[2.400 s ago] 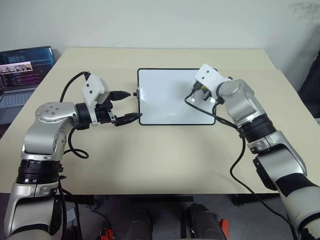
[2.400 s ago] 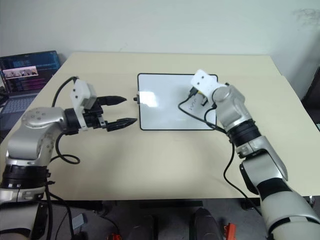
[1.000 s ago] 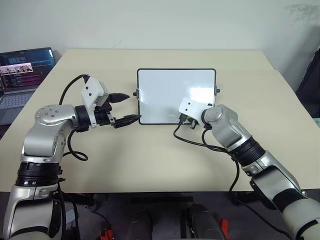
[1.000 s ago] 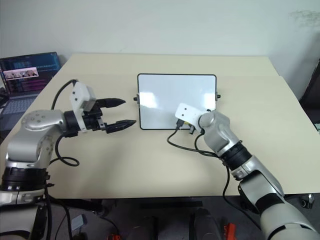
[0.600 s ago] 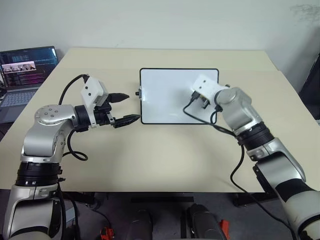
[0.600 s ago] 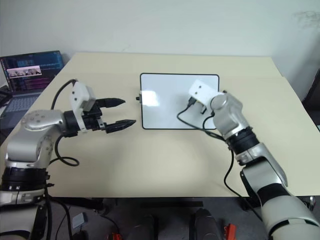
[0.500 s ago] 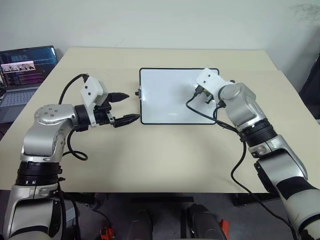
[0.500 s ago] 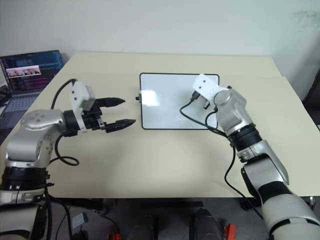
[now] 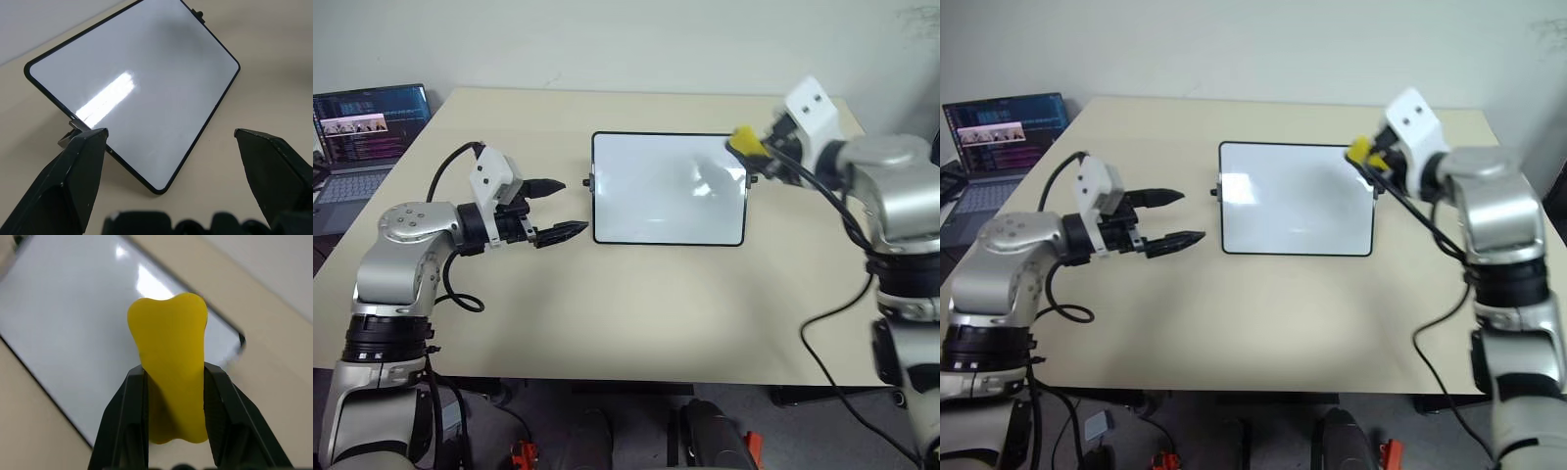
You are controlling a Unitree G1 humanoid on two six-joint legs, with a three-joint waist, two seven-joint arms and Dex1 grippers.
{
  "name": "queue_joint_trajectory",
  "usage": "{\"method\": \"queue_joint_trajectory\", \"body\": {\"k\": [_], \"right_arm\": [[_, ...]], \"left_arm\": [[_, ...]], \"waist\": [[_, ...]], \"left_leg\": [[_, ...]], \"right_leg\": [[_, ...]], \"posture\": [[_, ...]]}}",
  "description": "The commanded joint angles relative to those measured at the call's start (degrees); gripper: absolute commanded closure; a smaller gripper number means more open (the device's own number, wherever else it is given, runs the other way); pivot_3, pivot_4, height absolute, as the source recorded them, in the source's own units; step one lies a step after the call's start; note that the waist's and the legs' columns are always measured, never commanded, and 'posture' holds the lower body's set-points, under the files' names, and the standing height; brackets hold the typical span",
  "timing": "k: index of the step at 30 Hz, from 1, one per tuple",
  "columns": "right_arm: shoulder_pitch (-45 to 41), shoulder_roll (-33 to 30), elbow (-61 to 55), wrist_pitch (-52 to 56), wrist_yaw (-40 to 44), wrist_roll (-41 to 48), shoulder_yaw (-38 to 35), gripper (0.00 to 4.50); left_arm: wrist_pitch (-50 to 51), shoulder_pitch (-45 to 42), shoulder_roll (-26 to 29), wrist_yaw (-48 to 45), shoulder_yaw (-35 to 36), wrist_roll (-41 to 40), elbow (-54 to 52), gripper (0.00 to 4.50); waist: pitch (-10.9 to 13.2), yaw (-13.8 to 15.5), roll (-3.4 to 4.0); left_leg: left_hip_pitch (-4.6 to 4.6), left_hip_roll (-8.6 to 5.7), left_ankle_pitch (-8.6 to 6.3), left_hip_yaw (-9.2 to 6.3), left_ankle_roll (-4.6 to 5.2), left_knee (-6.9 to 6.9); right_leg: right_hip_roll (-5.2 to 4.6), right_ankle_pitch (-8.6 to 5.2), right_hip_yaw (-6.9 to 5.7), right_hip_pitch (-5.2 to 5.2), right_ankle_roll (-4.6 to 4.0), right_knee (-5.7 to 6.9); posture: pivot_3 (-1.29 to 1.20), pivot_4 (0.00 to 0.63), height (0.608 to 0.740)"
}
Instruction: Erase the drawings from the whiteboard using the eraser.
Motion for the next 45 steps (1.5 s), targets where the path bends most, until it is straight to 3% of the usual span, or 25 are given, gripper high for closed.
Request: {"method": "queue_joint_trajectory", "body": {"k": [1, 10, 27, 34, 38, 41, 45], "right_arm": [[2.8, -3.4, -5.5, -1.6, 2.6, 1.4, 0.3, 3.38], [5.5, -8.4, -8.5, -4.1, 3.9, 3.9, -1.4, 3.38], [4.5, -7.5, -5.3, -6.8, 2.4, 5.6, -1.1, 3.38], [7.8, -8.4, 2.6, 0.2, -4.5, 8.6, -13.6, 3.38], [13.2, -8.6, 6.3, 9.2, -8.6, 9.3, -19.8, 3.38], [16.0, -8.2, 9.1, 10.9, -10.9, 9.5, -21.2, 3.38], [18.9, -7.6, 9.8, 11.7, -13.2, 10.1, -22.0, 3.38]], "left_arm": [[-0.9, -0.8, 1.4, -0.7, 1.4, -0.2, -0.3, 0.00], [-0.5, 0.0, 3.0, -1.7, 2.0, -0.1, -0.2, 0.00], [0.1, 0.9, 3.4, -1.2, 3.1, -0.9, -1.4, 0.00], [1.8, 1.4, 2.4, -0.8, 3.8, -3.6, -3.7, 0.00], [5.4, 0.8, -0.1, -1.3, 2.9, -8.1, -7.0, 0.00], [8.0, -0.1, -3.7, -3.2, -1.6, -10.3, -9.7, 0.00], [5.7, -2.7, -9.4, -3.3, -8.4, -6.8, -8.6, 0.00]], "waist": [[0.0, -0.3, 0.00], [0.1, -0.5, -0.01], [0.1, -0.4, -0.02], [0.1, -0.2, -0.05], [0.1, 0.6, -0.10], [0.1, 0.9, -0.08], [0.1, 0.8, -0.08]], "left_leg": [[0.01, 0.00, 0.00, 0.01, 0.00, 0.00], [0.11, 0.03, 0.00, 0.20, 0.00, 0.00], [0.10, 0.03, 0.00, 0.20, 0.00, 0.00], [0.07, 0.02, 0.00, 0.19, -0.01, 0.00], [0.07, 0.02, 0.00, 0.14, 0.00, -0.01], [0.09, 0.00, 0.00, 0.25, 0.00, 0.03], [0.14, 0.00, 0.00, 0.33, 0.00, 0.14]], "right_leg": [[0.00, 0.00, 0.01, 0.00, 0.00, 0.01], [0.02, -0.15, 0.20, -0.02, 0.24, 0.08], [0.01, -0.12, 0.19, -0.02, 0.19, 0.05], [0.00, -0.01, 0.19, -0.02, 0.00, 0.05], [0.00, -0.02, 0.13, 0.04, 0.00, 0.00], [-0.01, -0.01, 0.22, 0.04, 0.00, 0.05], [0.01, -0.05, 0.30, 0.05, 0.07, 0.11]], "posture": [[0.00, 0.150, 0.740], [0.00, 0.150, 0.740], [0.00, 0.150, 0.740], [0.00, 0.150, 0.740], [0.00, 0.150, 0.740], [0.00, 0.150, 0.740], [0.00, 0.150, 0.740]]}}
